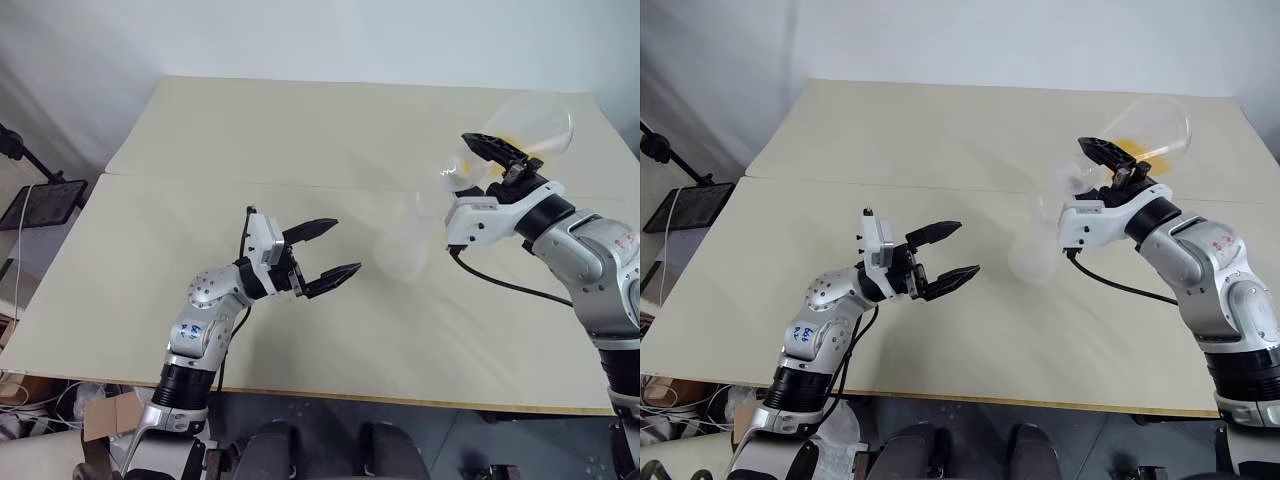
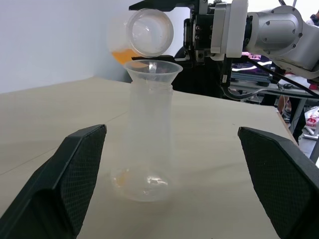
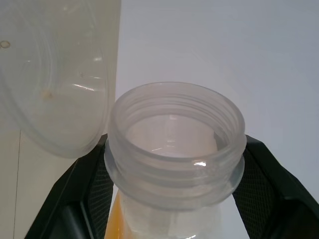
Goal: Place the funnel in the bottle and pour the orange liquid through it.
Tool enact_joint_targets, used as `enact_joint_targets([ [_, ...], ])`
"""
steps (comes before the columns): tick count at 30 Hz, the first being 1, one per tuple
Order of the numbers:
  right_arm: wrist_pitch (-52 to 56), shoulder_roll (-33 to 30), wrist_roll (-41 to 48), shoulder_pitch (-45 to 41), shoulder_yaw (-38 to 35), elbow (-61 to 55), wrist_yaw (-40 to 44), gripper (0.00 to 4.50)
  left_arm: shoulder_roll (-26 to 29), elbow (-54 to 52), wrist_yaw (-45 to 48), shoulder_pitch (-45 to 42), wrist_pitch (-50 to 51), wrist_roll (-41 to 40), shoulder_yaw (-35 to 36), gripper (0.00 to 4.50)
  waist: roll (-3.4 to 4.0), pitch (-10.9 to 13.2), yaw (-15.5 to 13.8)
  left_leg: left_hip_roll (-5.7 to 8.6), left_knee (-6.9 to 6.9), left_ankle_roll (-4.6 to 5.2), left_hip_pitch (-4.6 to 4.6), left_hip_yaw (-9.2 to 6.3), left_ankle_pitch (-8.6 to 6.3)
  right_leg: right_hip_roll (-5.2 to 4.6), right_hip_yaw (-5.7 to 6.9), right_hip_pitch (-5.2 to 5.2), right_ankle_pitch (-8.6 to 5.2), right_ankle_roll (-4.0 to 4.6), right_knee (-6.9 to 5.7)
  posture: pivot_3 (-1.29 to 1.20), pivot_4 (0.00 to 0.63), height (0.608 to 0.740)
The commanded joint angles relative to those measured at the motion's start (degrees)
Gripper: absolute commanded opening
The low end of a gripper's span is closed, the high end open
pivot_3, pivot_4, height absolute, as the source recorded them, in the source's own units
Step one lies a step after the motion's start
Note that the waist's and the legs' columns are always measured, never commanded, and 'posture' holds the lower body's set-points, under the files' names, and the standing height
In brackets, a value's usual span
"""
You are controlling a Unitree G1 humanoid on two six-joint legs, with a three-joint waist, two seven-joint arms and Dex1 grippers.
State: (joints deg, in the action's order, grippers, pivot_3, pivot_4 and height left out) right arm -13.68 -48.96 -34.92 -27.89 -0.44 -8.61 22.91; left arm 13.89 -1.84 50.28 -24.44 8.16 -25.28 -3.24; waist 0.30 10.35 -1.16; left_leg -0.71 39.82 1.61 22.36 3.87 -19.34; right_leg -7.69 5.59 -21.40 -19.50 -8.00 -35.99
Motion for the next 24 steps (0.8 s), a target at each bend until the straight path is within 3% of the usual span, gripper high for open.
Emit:
enact_joint_targets([
  [1, -0.9, -1.9, -0.7, -1.0, -1.8, -0.6, -1.4, 2.82, -0.3, -1.7, -0.1, -0.6, -0.4, -0.7, 0.1, 4.5, 0.0, 0.0, 0.0, 0.0, 0.0, 0.0, 0.0, 0.0, 0.0, 0.0, 0.0, 0.0, 0.0, 0.0, 0.0, 0.0, 0.15, 0.74],
  [24, -3.8, -2.8, -3.7, -0.2, -1.2, 0.6, -5.2, 2.82, -0.5, -2.0, -0.3, -0.4, -0.4, -0.8, 0.0, 4.5, 0.0, 0.0, 0.0, 0.0, -0.01, 0.0, 0.0, 0.0, 0.0, -0.01, 0.0, 0.0, 0.0, 0.0, 0.01, 0.0, 0.15, 0.74],
])
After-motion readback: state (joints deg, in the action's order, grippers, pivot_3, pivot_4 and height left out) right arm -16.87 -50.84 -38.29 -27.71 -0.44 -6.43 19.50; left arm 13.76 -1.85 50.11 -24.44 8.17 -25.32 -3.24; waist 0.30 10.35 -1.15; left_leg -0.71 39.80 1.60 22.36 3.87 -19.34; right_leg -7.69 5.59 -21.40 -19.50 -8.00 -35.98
